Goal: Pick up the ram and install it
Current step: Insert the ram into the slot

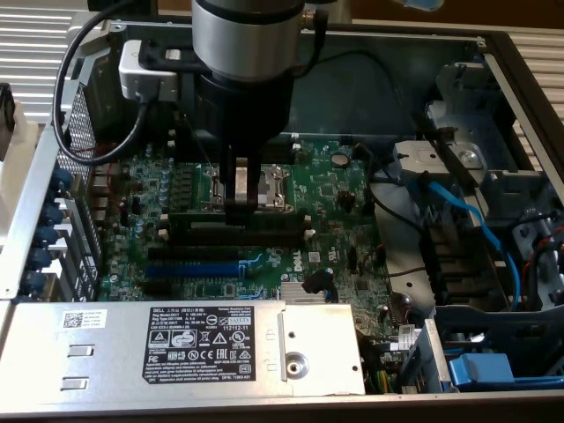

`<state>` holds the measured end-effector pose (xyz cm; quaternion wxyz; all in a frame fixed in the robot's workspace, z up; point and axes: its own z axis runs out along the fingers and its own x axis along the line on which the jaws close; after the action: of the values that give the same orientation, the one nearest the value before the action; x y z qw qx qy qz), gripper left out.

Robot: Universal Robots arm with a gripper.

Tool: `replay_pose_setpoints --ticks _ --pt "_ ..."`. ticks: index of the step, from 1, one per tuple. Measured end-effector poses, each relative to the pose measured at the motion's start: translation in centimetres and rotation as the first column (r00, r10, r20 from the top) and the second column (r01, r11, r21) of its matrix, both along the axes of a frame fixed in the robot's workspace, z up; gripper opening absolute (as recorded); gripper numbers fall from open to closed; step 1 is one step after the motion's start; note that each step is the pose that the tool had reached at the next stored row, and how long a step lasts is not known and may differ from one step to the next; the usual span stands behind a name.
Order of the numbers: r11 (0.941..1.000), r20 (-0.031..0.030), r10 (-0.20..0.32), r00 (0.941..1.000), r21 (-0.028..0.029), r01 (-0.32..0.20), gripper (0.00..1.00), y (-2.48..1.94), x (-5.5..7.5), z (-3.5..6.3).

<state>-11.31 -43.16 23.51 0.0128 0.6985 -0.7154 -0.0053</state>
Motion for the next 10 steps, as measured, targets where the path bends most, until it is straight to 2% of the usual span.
replay_pose_setpoints --ticks 10 --pt "1.0000 0.0000 0.000 1.0000 -0.0017 0.000 0.13 0.00 0.00 -0.13"
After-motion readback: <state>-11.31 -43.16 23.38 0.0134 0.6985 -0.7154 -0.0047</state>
